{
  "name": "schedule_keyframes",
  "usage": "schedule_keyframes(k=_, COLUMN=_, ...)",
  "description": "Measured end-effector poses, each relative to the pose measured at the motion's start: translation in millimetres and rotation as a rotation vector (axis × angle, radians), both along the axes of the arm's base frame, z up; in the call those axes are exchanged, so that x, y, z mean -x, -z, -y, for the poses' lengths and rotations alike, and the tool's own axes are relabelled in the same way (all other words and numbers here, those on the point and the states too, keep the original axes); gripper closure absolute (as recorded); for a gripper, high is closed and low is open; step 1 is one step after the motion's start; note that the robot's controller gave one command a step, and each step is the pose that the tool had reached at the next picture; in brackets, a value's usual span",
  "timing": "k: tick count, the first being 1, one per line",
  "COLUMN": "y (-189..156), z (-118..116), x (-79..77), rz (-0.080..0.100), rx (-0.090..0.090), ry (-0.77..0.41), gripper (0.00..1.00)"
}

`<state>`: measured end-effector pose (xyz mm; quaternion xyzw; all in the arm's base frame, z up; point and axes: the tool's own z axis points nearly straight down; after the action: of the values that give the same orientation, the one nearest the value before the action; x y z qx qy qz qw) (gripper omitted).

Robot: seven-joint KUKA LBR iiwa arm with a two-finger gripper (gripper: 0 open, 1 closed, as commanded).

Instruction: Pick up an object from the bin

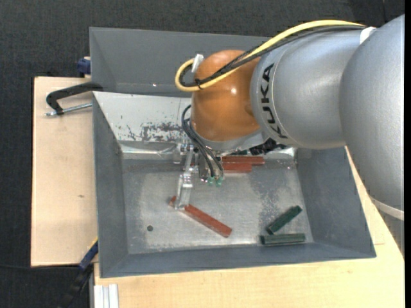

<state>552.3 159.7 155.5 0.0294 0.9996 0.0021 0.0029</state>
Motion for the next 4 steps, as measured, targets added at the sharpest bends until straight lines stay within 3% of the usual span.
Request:
schedule_keyframes(k=1, y=23, z=-18, x=-5.2, rz=-0.013, rx=0.007, ry=-0.048, gripper=0.00)
schedule_keyframes(k=2, y=46, z=10, x=37.6, rz=0.001, rx=0.001, ry=-0.181, gripper=0.00)
schedule_keyframes(k=3, y=84, z=35, x=3.4, rz=-0.001, rx=0.001, ry=0.008, gripper=1.00)
schedule_keyframes(k=4, y=84, z=35, x=3.4, rz=-0.001, rx=0.001, ry=0.008, gripper=1.00)
